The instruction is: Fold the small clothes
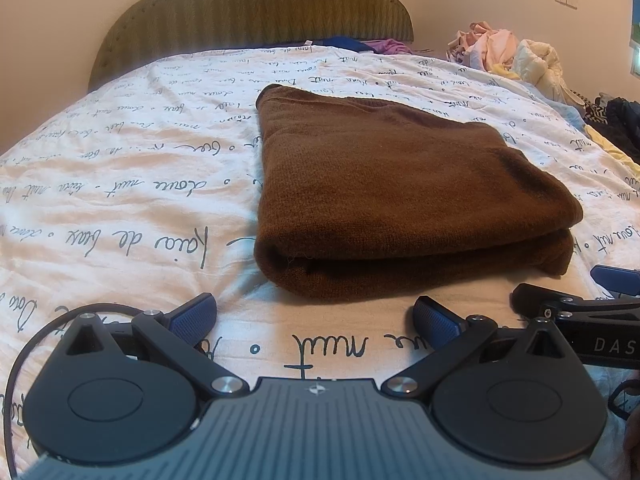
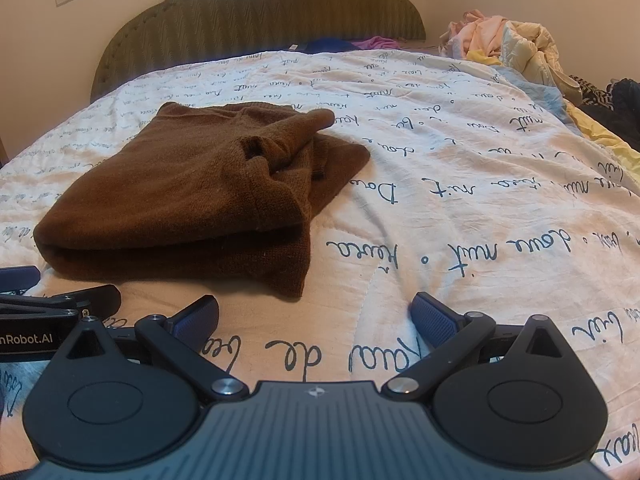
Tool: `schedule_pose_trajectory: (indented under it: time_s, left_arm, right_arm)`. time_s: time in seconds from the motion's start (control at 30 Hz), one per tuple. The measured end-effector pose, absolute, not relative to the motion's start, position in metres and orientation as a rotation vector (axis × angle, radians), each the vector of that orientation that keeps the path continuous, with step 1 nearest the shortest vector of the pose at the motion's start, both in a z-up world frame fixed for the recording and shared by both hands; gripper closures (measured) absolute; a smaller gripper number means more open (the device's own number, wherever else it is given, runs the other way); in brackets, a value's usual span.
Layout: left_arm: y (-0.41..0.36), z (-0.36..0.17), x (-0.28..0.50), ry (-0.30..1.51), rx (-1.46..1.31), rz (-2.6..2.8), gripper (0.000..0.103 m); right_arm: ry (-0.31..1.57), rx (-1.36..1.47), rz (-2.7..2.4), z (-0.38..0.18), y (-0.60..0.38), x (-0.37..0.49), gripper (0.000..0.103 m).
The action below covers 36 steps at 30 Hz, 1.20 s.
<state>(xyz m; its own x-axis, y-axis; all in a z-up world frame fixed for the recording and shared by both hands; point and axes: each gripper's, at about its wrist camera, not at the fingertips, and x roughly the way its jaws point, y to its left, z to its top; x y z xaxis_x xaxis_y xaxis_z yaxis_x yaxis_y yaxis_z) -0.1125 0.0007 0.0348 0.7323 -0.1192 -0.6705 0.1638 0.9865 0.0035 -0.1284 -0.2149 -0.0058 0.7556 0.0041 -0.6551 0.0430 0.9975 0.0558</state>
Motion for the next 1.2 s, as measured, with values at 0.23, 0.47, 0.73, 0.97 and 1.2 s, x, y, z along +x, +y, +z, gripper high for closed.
schedule_pose_trajectory:
  time_s: [0.23, 0.47, 0.73, 0.97, 1.2]
  left_arm:
    - [0.0006, 0.0345, -0.1121, 0.732, 0.066, -0.155, 0.000]
    - [0.0005, 0.0346, -0.1125, 0.732, 0.065, -0.156, 0.000]
    - [0.0021, 0.0350, -0.1115, 0.731, 0.057, -0.160, 0.000]
    - [0.0020, 0.0353, -0.1118, 0.730, 0.058, -0.158, 0.000]
    - [0.0016, 0.0354, -0.1118, 0.730, 0.062, -0.155, 0.000]
  right_arm:
    - [0.714, 0.069, -0.022, -0.0057, -0.2153, -0.1283, 0.000]
    - [0.713, 0.071, -0.021, -0.0055, -0.2153, -0.1289, 0.000]
    - [0.710, 0.063, -0.027, -0.0050, -0.2125, -0.1298, 0.000]
    - [0.708, 0.061, -0.027, -0.0050, -0.2125, -0.1302, 0.000]
    - [0.712, 0.051, -0.034, -0.0054, -0.2106, -0.1297, 0.000]
